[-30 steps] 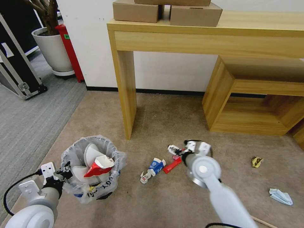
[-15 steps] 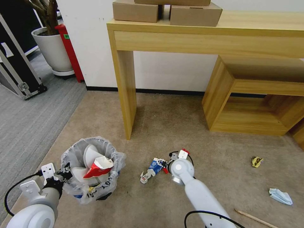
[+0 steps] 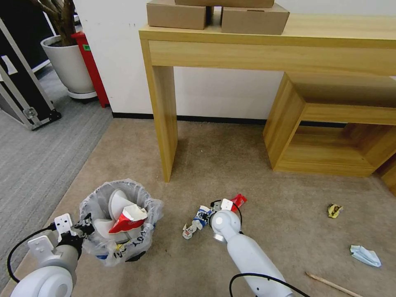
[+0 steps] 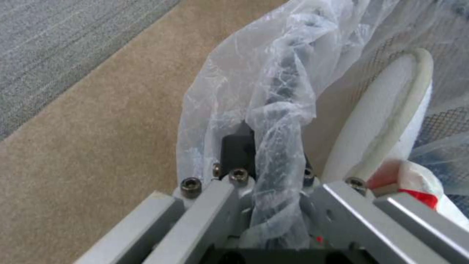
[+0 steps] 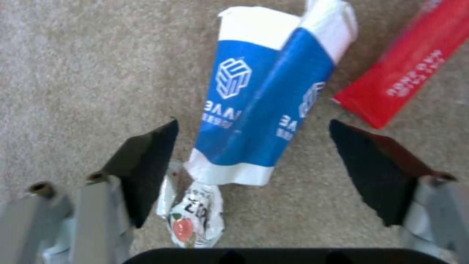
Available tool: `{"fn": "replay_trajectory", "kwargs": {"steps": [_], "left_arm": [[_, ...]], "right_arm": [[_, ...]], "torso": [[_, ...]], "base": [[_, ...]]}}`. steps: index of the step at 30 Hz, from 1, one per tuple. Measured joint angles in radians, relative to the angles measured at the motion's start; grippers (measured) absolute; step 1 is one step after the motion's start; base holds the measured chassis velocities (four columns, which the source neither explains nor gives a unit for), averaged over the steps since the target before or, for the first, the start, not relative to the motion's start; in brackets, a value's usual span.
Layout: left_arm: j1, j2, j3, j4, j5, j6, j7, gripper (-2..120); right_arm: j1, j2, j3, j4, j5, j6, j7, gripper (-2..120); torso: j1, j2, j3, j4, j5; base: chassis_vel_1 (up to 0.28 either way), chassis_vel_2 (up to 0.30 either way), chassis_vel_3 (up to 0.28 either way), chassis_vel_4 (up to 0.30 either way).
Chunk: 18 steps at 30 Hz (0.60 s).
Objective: Pick up the trash bin and place the garbage on the floor into it.
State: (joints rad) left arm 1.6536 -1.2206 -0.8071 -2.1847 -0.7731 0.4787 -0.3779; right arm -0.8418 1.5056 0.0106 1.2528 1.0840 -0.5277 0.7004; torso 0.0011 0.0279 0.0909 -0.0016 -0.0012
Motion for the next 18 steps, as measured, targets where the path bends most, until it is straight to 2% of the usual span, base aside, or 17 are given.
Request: {"fn": "replay_trajectory", "kwargs": {"steps": [1, 2, 5, 6, 9, 18], "left_arm": [[0.002, 0.003, -0.004, 0.0, -0.001, -0.001, 0.0, 1], [0.002, 0.003, -0.004, 0.0, -0.001, -0.001, 0.0, 1], [0.004, 0.006, -0.006, -0.004, -0.003, -0.001, 0.0, 1], [0.004, 0.006, -0.006, -0.004, -0.003, -0.001, 0.0, 1], [0.003, 0.006, -0.006, -0.004, -0.004, -0.002, 0.0, 1], [0.001, 0.001, -0.003, 0.002, -0.003, -0.002, 0.0, 1]], "right_arm": [[0.007, 0.007, -0.007, -0.02, -0.013, 0.001, -0.008, 72], [0.007, 0.007, -0.007, -0.02, -0.013, 0.001, -0.008, 72], [0.014, 0.009, -0.016, -0.043, -0.027, 0.006, -0.021, 59], [0.014, 0.009, -0.016, -0.043, -0.027, 0.006, -0.021, 59], [0.021, 0.007, -0.024, -0.068, -0.04, 0.014, -0.036, 44], [0.037, 0.003, -0.027, -0.112, -0.06, 0.03, -0.074, 32]], "torso": [[0.0, 0.0, 0.0, 0.0, -0.0001], [0.0, 0.0, 0.0, 0.0, -0.0001], [0.0, 0.0, 0.0, -0.0001, -0.0001], [0.0, 0.0, 0.0, -0.0001, -0.0001], [0.0, 0.0, 0.0, -0.0001, 0.0], [0.0, 0.0, 0.0, -0.0001, 0.0]], "base": [[0.0, 0.0, 0.0, 0.0], [0.0, 0.0, 0.0, 0.0], [0.0, 0.0, 0.0, 0.0], [0.0, 0.0, 0.0, 0.0], [0.0, 0.0, 0.0, 0.0], [0.0, 0.0, 0.0, 0.0]]}}
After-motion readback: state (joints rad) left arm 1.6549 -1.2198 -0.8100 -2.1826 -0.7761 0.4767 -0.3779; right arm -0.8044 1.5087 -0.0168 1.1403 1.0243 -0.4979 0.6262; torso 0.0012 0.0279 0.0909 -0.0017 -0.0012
